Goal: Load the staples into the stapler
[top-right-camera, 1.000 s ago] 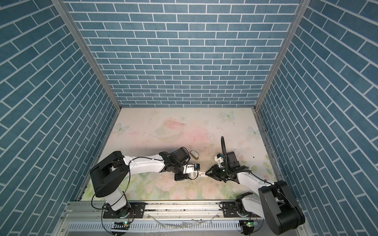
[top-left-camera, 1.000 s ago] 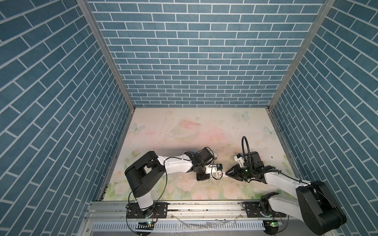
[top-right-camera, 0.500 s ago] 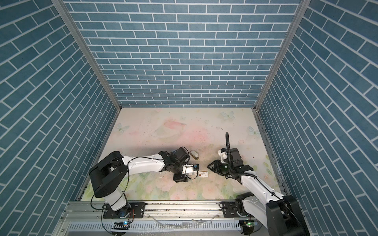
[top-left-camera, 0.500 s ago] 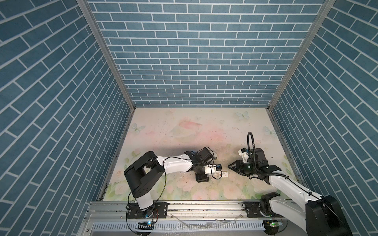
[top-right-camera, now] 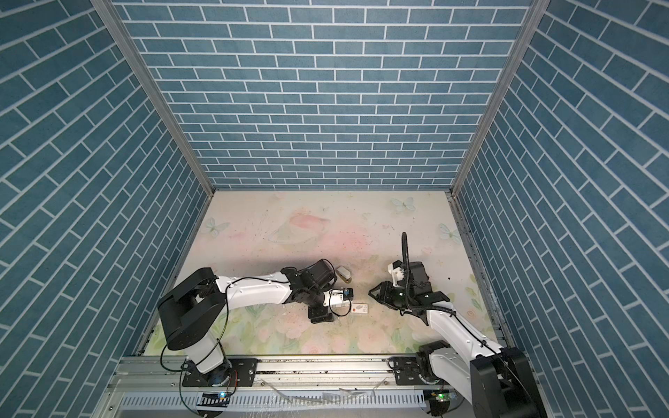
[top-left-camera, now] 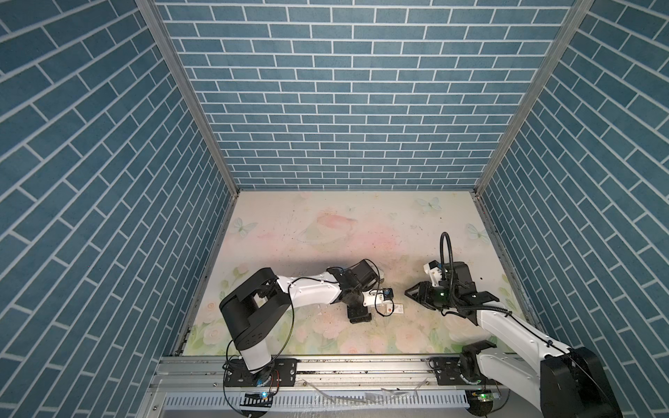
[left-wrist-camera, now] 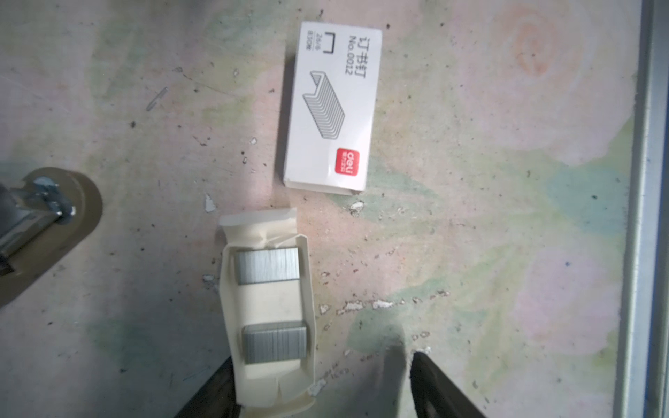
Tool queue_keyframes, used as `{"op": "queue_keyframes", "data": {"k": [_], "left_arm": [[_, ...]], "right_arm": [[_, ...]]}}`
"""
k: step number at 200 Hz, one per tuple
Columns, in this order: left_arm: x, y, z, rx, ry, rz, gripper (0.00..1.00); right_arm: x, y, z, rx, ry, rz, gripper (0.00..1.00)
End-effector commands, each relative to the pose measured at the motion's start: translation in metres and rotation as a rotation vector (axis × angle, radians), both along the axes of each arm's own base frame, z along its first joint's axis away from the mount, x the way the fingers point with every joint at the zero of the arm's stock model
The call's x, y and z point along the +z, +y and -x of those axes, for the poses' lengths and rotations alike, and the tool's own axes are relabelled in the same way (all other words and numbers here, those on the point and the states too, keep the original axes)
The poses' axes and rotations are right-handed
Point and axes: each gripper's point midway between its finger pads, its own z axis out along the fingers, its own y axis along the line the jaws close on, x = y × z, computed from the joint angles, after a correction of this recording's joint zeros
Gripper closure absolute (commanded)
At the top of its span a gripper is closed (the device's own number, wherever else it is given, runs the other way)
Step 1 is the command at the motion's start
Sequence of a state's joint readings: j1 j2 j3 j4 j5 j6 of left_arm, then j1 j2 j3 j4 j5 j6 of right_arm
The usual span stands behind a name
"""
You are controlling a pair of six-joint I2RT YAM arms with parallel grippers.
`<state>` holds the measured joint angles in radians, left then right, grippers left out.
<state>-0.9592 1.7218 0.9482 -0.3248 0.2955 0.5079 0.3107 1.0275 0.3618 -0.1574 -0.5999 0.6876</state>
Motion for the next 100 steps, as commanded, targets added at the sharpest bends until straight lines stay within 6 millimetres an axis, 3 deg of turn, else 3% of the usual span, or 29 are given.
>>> {"op": "queue_keyframes", "data": {"k": [1,40,100], "left_arm": [[-0.007,0.005,-0.001,0.009,0.004,-0.015,0.21],[-0.014,0.003,0.002,0.007,0.043,-0.025,0.09],[-0.014,0.002,0.011,-0.024,0.112,-0.014,0.02]], "right_arm": [[0.016,0.006,-0.005,0.024,-0.036,-0.039,0.60],[0.023,0.017,-0.002,0.073,-0.024,-0.104,0.62],[0.025,0.034,-0.013,0.123,-0.027,-0.138,0.67]]}}
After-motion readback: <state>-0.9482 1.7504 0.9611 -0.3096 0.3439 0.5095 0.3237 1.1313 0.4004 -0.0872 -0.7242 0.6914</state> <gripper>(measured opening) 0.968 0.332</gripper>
